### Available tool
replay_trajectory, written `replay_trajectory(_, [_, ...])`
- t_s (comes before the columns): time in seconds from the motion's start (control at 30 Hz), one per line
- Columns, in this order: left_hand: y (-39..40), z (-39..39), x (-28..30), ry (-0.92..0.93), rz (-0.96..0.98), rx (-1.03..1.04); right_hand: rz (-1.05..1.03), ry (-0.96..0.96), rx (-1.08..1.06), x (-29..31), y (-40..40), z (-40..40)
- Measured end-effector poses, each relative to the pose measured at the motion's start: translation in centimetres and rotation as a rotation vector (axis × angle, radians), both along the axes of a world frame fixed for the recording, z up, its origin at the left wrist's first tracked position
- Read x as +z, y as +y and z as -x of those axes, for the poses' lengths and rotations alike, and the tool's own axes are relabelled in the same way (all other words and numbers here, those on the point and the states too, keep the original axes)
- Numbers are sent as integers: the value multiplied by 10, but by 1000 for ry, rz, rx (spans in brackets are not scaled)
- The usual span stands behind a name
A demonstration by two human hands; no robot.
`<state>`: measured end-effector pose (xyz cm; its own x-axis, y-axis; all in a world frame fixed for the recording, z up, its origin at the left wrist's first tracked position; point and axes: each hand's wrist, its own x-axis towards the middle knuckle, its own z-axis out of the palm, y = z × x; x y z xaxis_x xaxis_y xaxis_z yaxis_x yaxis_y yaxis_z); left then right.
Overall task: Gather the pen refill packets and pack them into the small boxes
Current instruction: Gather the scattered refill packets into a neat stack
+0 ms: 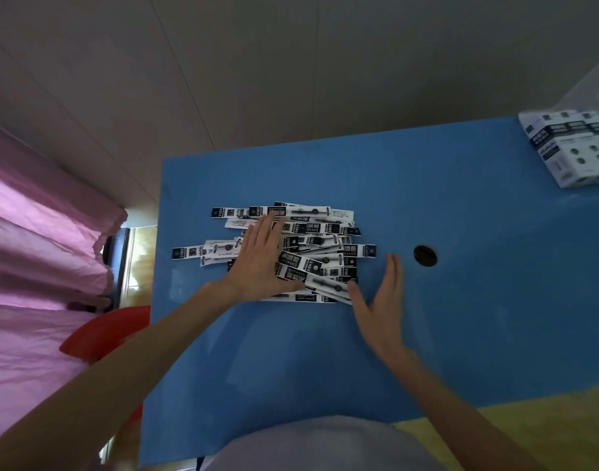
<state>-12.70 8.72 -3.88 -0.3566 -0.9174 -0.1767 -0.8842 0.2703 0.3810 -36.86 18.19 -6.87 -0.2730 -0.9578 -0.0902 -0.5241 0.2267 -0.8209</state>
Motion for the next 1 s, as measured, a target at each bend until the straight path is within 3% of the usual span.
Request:
replay_trajectory(0.17, [16, -14, 1, 184, 137, 159, -32, 141, 101, -10, 12, -15])
replay_trajectory(0.27, [23, -42, -4, 195, 238, 418, -50, 157, 86, -7, 4, -26])
replay_trajectory(0.43, [38, -91, -15, 261, 125, 841, -71, 173, 44, -8, -10, -36])
replay_trajectory(0.57, [46, -88, -29, 259, 10, 827, -72, 161, -4, -6, -21, -46])
replay_trajectory(0.83, [48, -50, -28, 344, 69, 714, -20, 29, -11, -1, -20, -63])
replay_trajectory(1.0, [43, -72, -29, 321, 75, 797, 17, -58, -41, -2, -14, -46])
